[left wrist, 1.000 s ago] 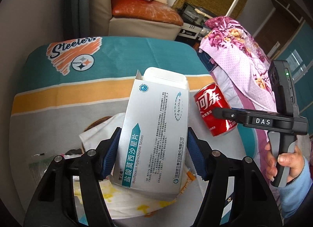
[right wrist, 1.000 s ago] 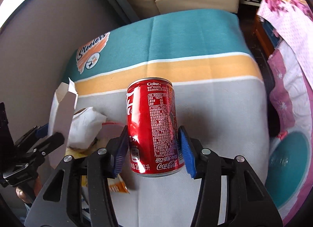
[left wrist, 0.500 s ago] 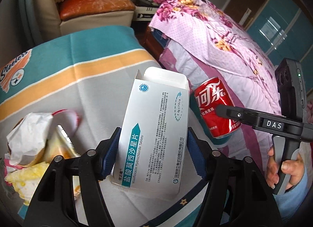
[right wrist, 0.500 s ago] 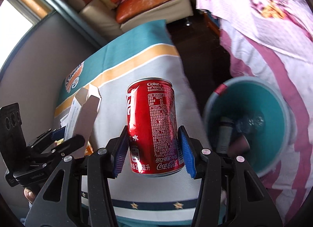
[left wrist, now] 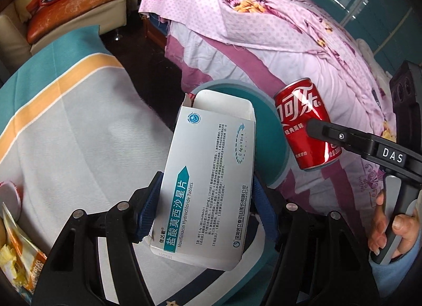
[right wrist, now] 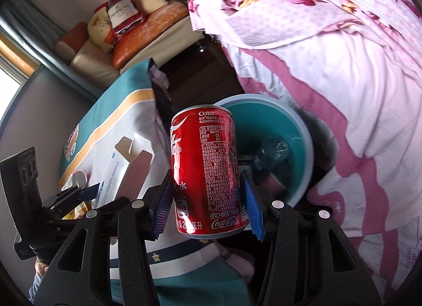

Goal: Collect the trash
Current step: 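Carry box and can to the teal bin while the left gripper drops the box in, then open the right gripper to drop the Coke can into the teal bin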

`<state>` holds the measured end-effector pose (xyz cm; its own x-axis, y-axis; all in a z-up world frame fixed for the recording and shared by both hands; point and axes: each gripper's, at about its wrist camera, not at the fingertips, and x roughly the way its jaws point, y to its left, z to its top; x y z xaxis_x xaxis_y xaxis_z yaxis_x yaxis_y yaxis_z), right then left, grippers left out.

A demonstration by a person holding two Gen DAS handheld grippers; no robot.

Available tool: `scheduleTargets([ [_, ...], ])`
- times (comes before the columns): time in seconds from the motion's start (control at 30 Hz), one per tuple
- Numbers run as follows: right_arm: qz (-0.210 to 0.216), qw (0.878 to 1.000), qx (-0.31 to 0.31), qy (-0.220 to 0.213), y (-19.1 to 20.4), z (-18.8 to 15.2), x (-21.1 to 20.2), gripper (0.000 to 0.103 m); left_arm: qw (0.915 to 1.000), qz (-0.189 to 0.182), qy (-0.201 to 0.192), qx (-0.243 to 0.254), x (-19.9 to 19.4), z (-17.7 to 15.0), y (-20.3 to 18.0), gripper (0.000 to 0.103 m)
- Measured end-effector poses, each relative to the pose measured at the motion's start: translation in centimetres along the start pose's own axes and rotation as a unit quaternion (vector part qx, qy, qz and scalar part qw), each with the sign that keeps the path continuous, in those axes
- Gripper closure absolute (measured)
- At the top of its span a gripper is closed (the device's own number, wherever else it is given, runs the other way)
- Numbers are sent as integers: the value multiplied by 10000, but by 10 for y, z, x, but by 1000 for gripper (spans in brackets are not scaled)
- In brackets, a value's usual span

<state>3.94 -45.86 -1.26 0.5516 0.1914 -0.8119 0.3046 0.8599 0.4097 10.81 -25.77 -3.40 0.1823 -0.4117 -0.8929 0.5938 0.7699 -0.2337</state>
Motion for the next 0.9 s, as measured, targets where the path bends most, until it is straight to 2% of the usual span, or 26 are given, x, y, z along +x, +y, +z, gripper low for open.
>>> scheduleTargets([
  [0.23, -74, 9999, 65, -26, -24, 7, 2, 56, 9997, -42, 231, 90, 32, 18, -27, 36],
  [0.37, -48, 9999, 156, 1, -36, 8, 7, 56, 9996, 22, 285, 91, 45, 24, -33, 30],
  [0.47, -32, 9998, 189, 39, -40, 7, 11, 56, 9995, 74, 292, -8, 49, 25, -28, 21],
  [0.6, -6, 9997, 228, 94, -44, 6, 16, 56, 9993, 151, 331, -98, 51, 23, -20, 20],
  [0.73, -10, 9997, 197, 122, -43, 7, 18, 56, 9992, 183, 303, -184, 49, 19, -14, 14],
  [0.9, -73, 9997, 131, 167, -39, 7, 21, 55, 9990, 198, 256, -308, 41, 15, -6, 13],
])
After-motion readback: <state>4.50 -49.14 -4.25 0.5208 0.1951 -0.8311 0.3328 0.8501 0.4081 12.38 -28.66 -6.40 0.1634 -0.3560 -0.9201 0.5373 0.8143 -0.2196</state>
